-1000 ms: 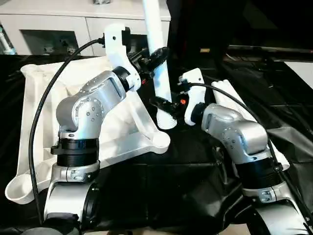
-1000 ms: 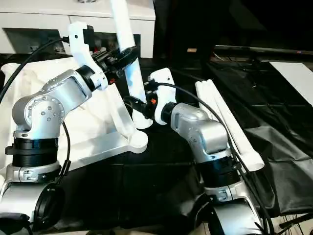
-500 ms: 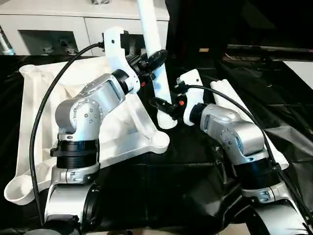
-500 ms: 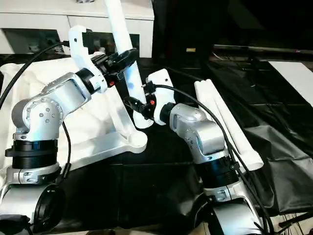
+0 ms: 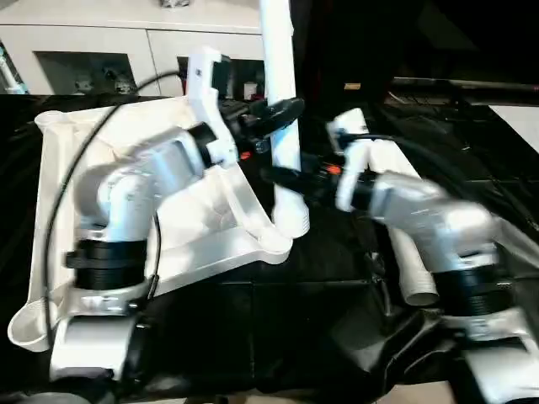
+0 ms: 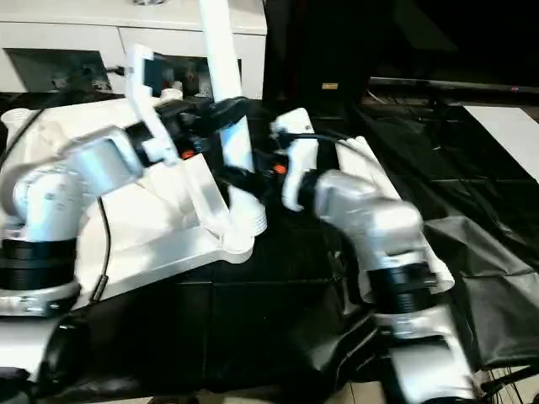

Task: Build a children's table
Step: Pick table leg

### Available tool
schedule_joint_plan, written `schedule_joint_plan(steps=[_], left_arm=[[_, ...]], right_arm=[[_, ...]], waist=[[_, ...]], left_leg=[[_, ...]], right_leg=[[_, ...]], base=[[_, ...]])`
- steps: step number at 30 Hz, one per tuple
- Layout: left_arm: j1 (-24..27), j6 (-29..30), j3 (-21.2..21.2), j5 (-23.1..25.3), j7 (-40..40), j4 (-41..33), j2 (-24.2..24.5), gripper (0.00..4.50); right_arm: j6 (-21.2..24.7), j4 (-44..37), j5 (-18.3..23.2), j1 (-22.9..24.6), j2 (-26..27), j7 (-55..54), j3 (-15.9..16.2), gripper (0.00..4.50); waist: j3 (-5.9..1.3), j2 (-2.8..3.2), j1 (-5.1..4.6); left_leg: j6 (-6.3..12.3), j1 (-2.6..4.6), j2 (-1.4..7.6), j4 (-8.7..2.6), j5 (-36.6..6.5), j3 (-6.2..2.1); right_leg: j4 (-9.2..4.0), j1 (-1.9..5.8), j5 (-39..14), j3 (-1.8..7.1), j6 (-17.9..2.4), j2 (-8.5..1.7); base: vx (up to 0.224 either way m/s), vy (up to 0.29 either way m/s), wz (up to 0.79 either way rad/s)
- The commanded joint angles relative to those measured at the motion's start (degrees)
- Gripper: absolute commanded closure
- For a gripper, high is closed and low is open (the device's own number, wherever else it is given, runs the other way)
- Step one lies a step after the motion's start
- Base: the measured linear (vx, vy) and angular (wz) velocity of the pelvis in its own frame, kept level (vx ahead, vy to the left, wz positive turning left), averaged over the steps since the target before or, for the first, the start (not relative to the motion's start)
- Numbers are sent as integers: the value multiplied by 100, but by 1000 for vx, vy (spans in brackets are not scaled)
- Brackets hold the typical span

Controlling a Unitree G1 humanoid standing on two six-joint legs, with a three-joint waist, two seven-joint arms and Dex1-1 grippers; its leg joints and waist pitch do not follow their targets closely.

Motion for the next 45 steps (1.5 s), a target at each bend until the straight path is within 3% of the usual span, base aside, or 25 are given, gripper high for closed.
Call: schedule_joint_plan(steps=[1, 11, 15, 38, 45], left_arm=[[-171, 85, 14, -101, -132, -79, 55, 270], [-237, 189, -112, -259, -636, -43, 253, 271], [-154, 127, -304, -155, -815, -176, 343, 271], [-96, -122, -432, -26, -1005, -289, 370, 271], [-80, -132, -431, -34, -1011, -307, 370, 271]], right_arm=[[152, -202, 91, -25, -191, 307, 125, 130], [338, -201, 189, -62, -643, 965, 319, 130], [317, -87, 242, -154, -671, 1085, 331, 130], [624, 217, 249, -273, -456, 1060, 344, 130], [642, 231, 240, -256, -432, 1071, 341, 211]], waist=[[-437, 52, 20], [-442, 40, 23], [-444, 13, 27], [-451, 5, 30], [-450, 9, 30]], left_leg=[[-90, 116, 335, -360, -476, -136], [-34, 116, 333, -340, -455, -130], [-10, 120, 340, -342, -452, -128], [-13, 114, 336, -331, -355, -121], [-32, 119, 335, -332, -400, -118]], right_leg=[[-385, 309, 271, 286, -1181, -491], [-382, 305, 223, 281, -1348, -494], [-379, 306, 177, 280, -1369, -501], [-363, 303, 208, 279, -1360, -501], [-373, 299, 129, 278, -1354, -503]], base=[[0, 0, 0], [0, 0, 0], [0, 0, 0], [0, 0, 0], [0, 0, 0]])
